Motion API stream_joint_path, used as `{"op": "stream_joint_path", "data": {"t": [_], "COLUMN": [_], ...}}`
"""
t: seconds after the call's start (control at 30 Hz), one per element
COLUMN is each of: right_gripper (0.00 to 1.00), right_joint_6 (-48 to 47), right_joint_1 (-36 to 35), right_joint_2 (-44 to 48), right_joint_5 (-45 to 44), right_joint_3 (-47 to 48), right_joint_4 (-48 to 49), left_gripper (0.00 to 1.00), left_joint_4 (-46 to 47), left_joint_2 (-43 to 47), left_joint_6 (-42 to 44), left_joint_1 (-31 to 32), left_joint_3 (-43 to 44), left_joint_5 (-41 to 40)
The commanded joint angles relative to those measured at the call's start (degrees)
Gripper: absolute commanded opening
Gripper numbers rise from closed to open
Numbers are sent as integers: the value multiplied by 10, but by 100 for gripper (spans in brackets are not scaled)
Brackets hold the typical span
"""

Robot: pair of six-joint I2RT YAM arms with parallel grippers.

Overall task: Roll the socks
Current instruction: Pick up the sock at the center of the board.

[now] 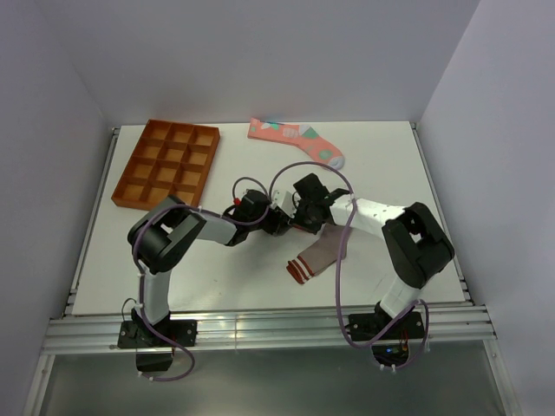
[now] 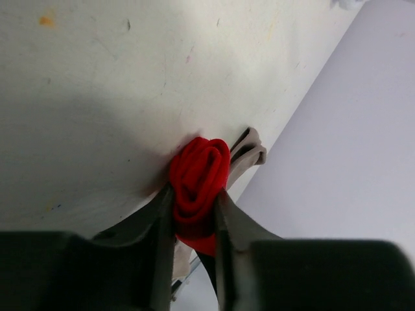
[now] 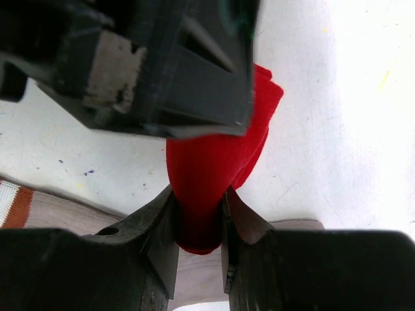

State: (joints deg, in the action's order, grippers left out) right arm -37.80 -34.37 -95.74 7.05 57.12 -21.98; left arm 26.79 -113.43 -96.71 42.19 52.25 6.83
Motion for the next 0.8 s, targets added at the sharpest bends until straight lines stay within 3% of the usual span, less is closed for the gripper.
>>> {"op": "stream_joint_path", "data": {"t": [0.0,0.17,0.27,0.37,0.4,0.5,0.57,0.77], "right_gripper": [0,0,0,13,25,44,52,57], "right_joint_6": [42,41,45,50,50,56,58,66], "right_joint_1": [-15,-15,-15,-15,-14,-12,-9,28], "right_joint_2": [28,26,20,16,16,22,26,51], "right_joint_5": [75,78,78,80,79,75,75,104], "right_joint_3": [63,61,67,81,85,97,112,151], "right_joint_4": [141,137,128,102,95,67,31,-61], "left_gripper": [24,0,0,0,0,0,0,0], "left_joint_4": [-59,-72,-83,-96,-96,-90,-93,-85], "left_joint_2": [-43,-43,-41,-39,-39,-40,-43,-65], "left_joint_6": [-1,6,14,25,28,42,63,126], "left_joint_1": [22,22,22,20,18,11,7,-18], "left_joint_3": [0,9,12,14,13,6,7,9], "left_joint_5": [14,16,13,7,7,8,8,30]}}
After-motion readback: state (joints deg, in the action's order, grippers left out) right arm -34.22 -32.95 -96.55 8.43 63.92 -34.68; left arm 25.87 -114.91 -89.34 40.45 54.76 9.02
